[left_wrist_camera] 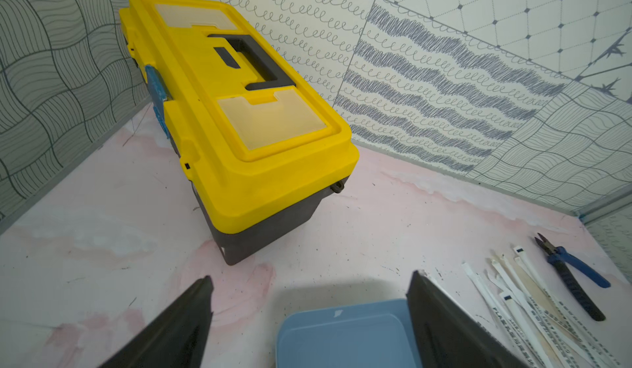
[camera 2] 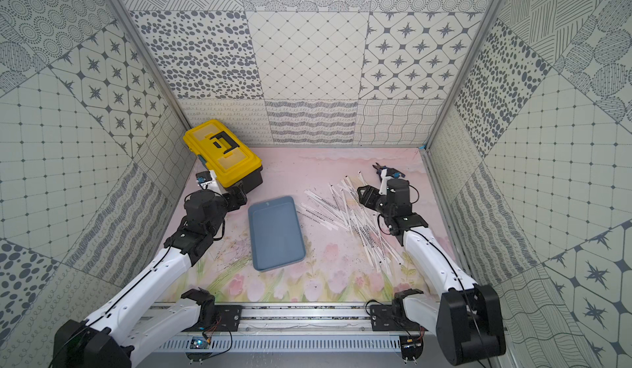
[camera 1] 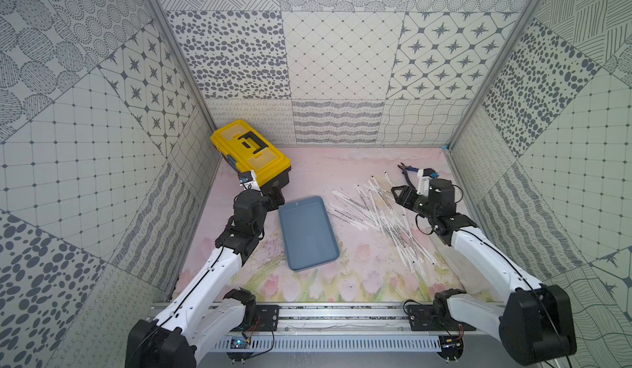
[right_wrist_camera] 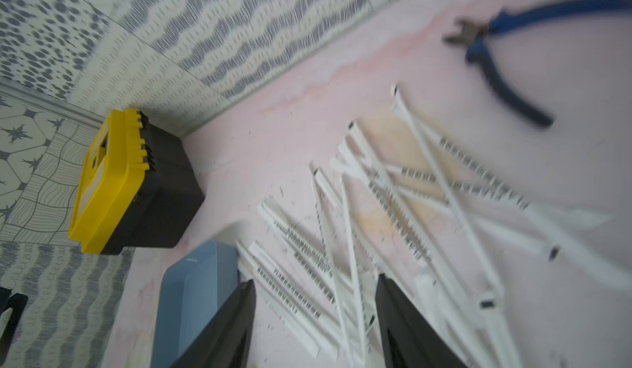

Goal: Put the straws into the storage box
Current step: Adjust the storage box at the center of the board.

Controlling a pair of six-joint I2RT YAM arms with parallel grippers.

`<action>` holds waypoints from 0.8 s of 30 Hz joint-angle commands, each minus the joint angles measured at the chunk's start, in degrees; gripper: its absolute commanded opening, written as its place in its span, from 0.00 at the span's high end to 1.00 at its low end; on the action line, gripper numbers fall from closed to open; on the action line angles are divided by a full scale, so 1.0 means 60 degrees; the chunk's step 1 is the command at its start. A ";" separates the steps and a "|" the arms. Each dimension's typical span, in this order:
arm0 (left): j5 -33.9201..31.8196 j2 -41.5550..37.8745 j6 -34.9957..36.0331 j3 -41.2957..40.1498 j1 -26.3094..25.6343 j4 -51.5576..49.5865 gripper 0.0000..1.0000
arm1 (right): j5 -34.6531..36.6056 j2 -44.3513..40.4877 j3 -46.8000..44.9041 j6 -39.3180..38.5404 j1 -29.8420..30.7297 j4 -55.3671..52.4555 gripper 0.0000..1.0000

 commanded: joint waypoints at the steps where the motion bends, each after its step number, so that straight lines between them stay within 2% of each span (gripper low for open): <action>1: 0.1881 0.0310 -0.1950 0.1181 0.0547 -0.4764 0.22 | 0.1147 0.0916 0.1582 0.0177 0.2351 -0.2169 0.40; 3: 0.1806 0.1145 -0.1612 0.2022 0.0400 -0.6372 0.27 | 0.1780 0.1963 0.2408 0.0093 0.3477 -0.2816 0.37; 5: 0.1243 0.1521 -0.1589 0.2309 0.0063 -0.7281 0.28 | 0.2028 0.2918 0.3046 -0.0025 0.4295 -0.2937 0.37; 9: 0.1002 0.0978 -0.2032 0.1578 -0.0207 -0.7285 0.28 | 0.2880 0.4578 0.4654 -0.0494 0.5355 -0.3668 0.35; 14: 0.1373 0.0790 -0.2499 0.0960 -0.0340 -0.6848 0.26 | 0.3028 0.6083 0.5841 -0.0847 0.5638 -0.4238 0.37; 17: 0.1391 0.0844 -0.2545 0.0829 -0.0329 -0.6750 0.26 | 0.3056 0.6784 0.6367 -0.0607 0.5667 -0.4497 0.43; 24: 0.1463 0.0715 -0.2504 0.0513 -0.0340 -0.6208 0.26 | 0.3037 0.7667 0.6775 0.0340 0.5674 -0.4187 0.70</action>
